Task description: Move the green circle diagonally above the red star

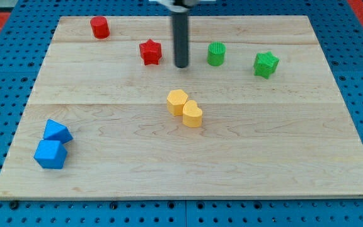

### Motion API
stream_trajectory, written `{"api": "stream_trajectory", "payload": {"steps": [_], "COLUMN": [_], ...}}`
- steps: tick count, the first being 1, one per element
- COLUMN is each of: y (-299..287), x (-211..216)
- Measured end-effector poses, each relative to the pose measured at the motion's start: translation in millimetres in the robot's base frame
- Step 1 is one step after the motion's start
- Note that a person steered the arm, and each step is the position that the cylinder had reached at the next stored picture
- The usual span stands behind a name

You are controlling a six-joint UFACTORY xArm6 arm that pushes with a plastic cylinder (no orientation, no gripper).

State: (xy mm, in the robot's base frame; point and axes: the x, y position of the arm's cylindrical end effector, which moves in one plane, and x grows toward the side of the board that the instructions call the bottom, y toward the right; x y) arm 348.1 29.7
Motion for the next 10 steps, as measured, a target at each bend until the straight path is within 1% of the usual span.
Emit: {"api": "stream_trajectory", "payload": {"steps": [1,2,3,4,5,6,7,8,9,10], "y": [30,30,41,70,116,99,22,-32,-2,-36], "x": [8,-13,-46,-62,-63,-93,-122,-122,-96,-85]}}
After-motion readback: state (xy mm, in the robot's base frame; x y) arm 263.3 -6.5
